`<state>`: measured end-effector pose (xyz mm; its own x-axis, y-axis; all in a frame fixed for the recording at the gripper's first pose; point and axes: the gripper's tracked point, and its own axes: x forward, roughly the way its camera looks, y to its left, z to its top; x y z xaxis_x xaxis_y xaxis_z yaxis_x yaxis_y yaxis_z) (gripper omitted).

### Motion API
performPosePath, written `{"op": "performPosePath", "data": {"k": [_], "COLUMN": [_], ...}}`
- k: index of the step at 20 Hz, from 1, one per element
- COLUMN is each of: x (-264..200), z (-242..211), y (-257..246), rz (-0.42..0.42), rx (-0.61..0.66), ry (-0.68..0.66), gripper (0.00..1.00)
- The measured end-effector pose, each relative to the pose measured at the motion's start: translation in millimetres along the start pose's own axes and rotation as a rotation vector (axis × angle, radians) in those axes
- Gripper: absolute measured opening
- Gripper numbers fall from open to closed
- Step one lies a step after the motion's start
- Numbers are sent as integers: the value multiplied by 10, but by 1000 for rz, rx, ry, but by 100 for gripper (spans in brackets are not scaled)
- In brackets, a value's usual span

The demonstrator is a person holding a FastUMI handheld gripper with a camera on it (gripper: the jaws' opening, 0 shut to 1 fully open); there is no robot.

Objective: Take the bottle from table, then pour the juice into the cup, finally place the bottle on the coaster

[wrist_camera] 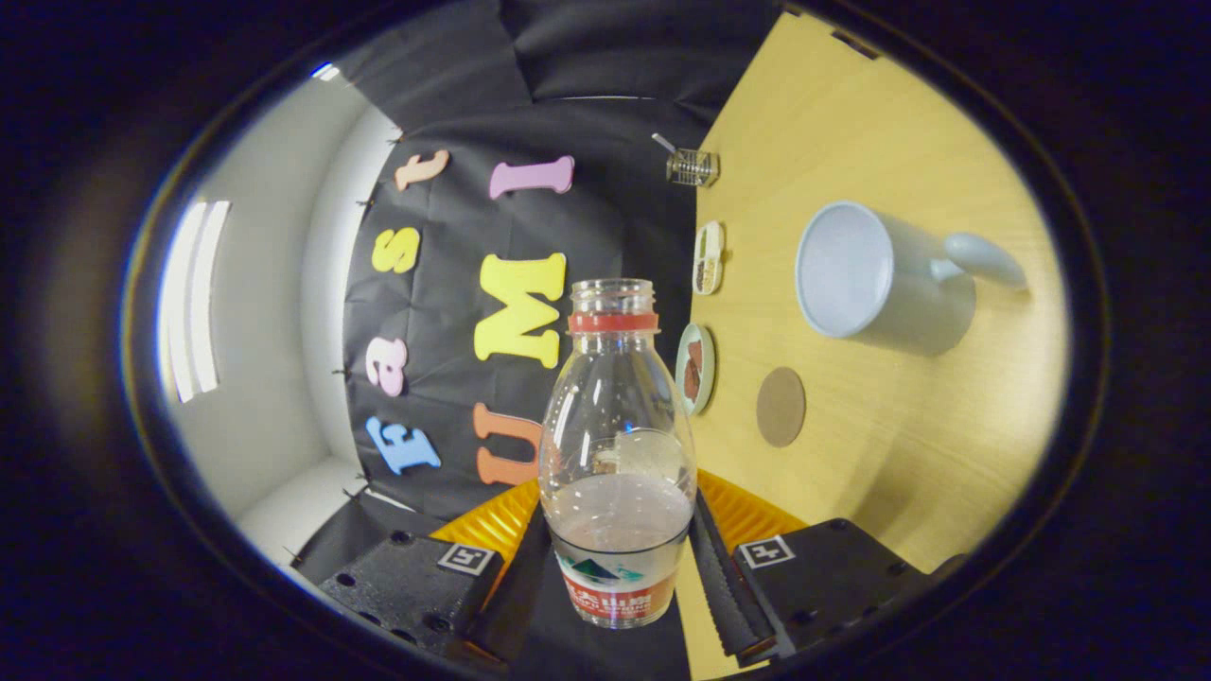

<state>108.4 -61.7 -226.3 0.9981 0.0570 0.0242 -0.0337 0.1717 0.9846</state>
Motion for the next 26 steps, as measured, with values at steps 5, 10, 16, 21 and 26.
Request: {"op": "performPosePath", "data": {"k": [5, 10, 16, 21, 26], "x": [-51, -74, 23, 240, 477], "z": [79, 252, 262, 265, 432], "y": [165, 253, 508, 720, 779], "rz": [45, -11, -53, -76, -128], "rx": [-250, -544, -897, -1148, -1368], "ry": [21, -13, -60, -97, -175], "gripper": [79, 79, 80, 79, 80]}}
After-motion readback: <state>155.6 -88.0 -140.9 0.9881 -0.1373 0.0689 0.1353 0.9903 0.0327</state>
